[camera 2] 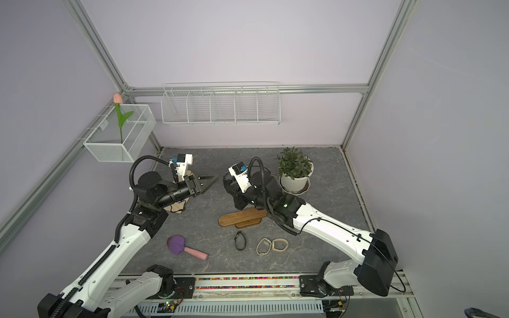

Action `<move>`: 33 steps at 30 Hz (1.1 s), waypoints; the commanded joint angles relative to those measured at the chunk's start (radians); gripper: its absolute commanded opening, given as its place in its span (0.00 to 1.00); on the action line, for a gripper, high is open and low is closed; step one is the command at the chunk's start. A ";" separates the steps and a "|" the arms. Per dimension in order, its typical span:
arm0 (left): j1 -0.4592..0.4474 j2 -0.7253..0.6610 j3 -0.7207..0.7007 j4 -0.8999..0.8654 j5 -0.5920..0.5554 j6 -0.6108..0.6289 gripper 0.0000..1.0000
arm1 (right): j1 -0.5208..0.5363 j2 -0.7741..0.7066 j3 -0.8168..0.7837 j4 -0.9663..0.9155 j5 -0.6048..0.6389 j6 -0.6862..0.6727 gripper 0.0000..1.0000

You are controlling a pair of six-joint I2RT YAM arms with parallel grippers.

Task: Place watch on stand
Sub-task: Pick up the watch at the center of the board.

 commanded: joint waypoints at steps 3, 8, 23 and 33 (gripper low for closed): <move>-0.022 0.013 0.026 -0.021 -0.033 0.057 0.69 | 0.016 0.008 0.047 0.027 0.093 -0.029 0.07; -0.038 0.042 0.046 -0.062 -0.042 0.083 0.65 | 0.024 0.009 0.044 0.053 0.075 -0.030 0.07; -0.054 0.146 0.088 0.107 -0.009 -0.034 0.57 | 0.091 0.050 0.056 0.037 0.065 -0.114 0.07; -0.067 0.140 0.098 0.115 -0.036 -0.050 0.36 | 0.091 0.048 0.056 0.051 0.082 -0.120 0.07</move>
